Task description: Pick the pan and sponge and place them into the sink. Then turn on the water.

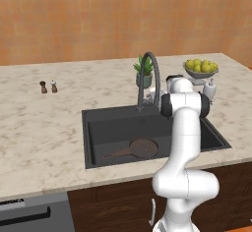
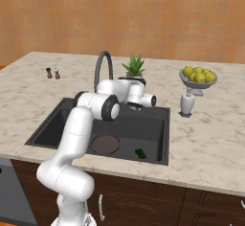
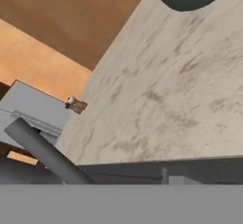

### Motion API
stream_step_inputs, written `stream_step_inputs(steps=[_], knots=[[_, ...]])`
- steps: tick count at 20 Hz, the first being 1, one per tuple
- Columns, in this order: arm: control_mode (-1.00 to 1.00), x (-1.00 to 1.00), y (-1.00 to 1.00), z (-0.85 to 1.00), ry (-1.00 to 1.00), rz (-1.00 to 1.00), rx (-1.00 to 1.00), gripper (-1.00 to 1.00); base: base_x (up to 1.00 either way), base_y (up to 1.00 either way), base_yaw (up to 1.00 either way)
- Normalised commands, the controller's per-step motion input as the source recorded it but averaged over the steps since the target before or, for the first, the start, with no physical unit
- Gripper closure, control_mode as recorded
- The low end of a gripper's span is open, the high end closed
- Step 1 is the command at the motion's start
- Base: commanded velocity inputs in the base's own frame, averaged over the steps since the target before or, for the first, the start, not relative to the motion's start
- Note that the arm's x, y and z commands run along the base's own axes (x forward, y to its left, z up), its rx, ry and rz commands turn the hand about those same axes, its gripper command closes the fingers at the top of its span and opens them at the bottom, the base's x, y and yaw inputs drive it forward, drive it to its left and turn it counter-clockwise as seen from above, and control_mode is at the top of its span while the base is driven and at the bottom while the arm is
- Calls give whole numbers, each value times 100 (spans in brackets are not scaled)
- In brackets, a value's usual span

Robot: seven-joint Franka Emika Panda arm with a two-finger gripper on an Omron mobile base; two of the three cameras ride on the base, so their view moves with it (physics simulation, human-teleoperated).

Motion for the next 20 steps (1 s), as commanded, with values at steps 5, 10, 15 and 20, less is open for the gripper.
stream_step_inputs(steps=[5,10,15,20], knots=[[-100,0,-18,0,29,-22,38,100,0,0,0],[-100,0,-31,-3,29,-16,40,100,0,0,0],[-100,0,-29,-14,22,-9,39,100,0,0,0],[-100,0,-17,-23,15,-5,30,100,0,0,0]])
